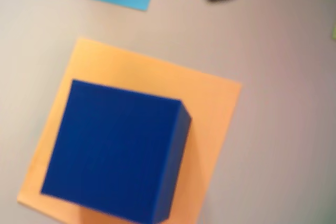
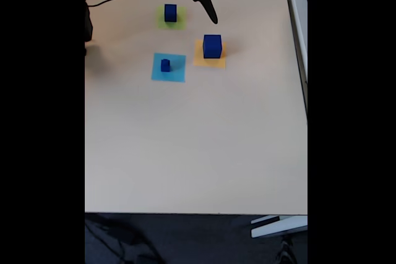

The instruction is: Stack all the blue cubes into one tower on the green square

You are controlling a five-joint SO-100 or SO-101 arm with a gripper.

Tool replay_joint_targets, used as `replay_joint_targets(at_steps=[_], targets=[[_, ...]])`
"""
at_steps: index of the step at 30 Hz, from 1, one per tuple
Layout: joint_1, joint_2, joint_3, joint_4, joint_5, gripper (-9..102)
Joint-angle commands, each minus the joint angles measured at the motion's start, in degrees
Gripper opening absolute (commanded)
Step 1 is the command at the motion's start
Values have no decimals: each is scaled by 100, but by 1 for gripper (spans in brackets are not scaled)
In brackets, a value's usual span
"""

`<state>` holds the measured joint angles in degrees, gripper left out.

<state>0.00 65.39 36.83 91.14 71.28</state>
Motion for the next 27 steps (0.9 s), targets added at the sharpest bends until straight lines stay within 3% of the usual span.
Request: replay_joint_targets(at_steps=[1, 7, 19, 27], targets=[[-18, 1116, 624, 9, -352, 0], [62, 2795, 2268, -457, -1837, 0], [343, 6521, 5634, -483, -4781, 0], [536, 9439, 8982, -1081, -5317, 0]])
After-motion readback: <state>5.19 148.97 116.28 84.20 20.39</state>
